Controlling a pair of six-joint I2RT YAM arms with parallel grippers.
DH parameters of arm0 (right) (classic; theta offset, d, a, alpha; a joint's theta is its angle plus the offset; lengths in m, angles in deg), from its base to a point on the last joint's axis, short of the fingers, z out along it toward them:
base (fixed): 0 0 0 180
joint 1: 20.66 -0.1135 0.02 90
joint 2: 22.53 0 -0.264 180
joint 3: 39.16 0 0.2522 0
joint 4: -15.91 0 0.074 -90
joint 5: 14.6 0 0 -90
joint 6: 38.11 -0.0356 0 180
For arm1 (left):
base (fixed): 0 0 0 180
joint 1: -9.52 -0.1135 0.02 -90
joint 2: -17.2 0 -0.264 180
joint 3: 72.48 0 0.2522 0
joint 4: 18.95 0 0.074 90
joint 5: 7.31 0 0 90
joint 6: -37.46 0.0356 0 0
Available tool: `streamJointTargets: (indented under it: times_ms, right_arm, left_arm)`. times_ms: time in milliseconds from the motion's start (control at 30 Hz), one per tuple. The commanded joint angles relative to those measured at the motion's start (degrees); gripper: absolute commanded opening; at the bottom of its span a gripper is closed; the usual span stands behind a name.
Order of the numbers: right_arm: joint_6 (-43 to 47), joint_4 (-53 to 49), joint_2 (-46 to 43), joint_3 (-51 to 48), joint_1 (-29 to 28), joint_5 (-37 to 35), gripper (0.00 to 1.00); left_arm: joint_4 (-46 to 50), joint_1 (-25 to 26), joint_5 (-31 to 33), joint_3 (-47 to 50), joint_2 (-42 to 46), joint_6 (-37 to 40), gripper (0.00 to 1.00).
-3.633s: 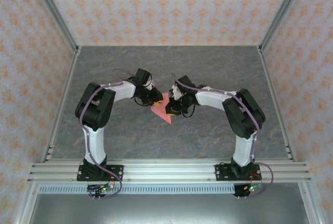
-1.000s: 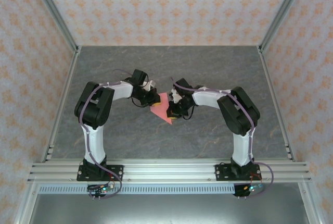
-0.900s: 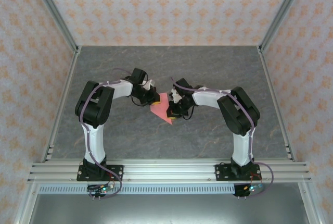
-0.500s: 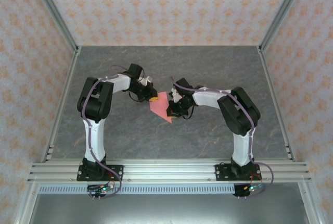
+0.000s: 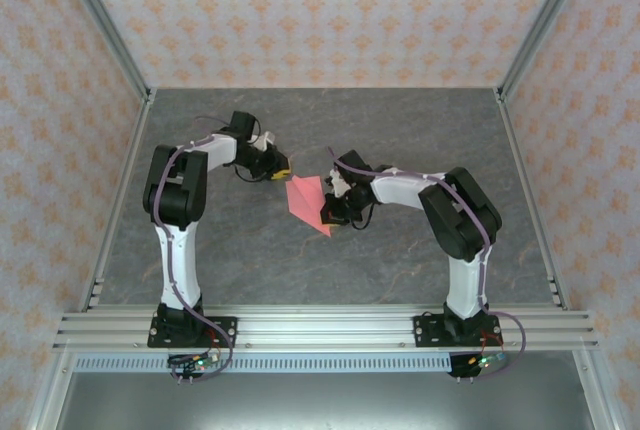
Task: Fold a paper plane with a square sheet of paper (fold left side to right side)
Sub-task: Fourth fold the wing at the center of the table, then turn over the paper at the center of the table.
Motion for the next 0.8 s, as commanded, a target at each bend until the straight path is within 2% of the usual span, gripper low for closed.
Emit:
streamJointTargets:
  times_ms: [0,100,233,333,500,633,767]
  right_arm:
    - [-0.5,-4.0,-0.2,-2.7,0.0,-3.1,0.04]
    - [-1.7,0.9,-3.1,-2.1,0.0,-4.3,0.08]
    - [-2.8,6.9,-9.3,-2.8,0.1,-10.8,0.22]
    - [-3.0,10.4,-14.9,-4.7,0.0,-18.1,0.38]
    - [-1.9,10.3,-21.0,-6.9,0.1,-27.5,0.52]
    - [-2.6,11.5,-22.6,-9.2,0.0,-28.4,0.54]
    - [-3.1,11.7,-22.6,-9.8,0.1,-28.4,0.54]
  left_arm:
    - [-5.4,-2.8,5.4,3.5,7.8,-1.7,0.25]
    - [-9.3,-2.7,4.6,9.5,13.6,-5.1,0.35]
    - [-14.5,-1.3,4.6,18.7,21.3,-9.0,0.43]
    - [-17.4,2.2,4.6,23.3,23.5,-11.8,0.46]
    - [-20.9,9.2,8.4,27.4,23.5,-15.7,0.47]
    - [-23.9,11.5,8.8,28.0,21.3,-18.4,0.46]
    - [-23.1,11.9,8.5,26.4,18.5,-18.3,0.44]
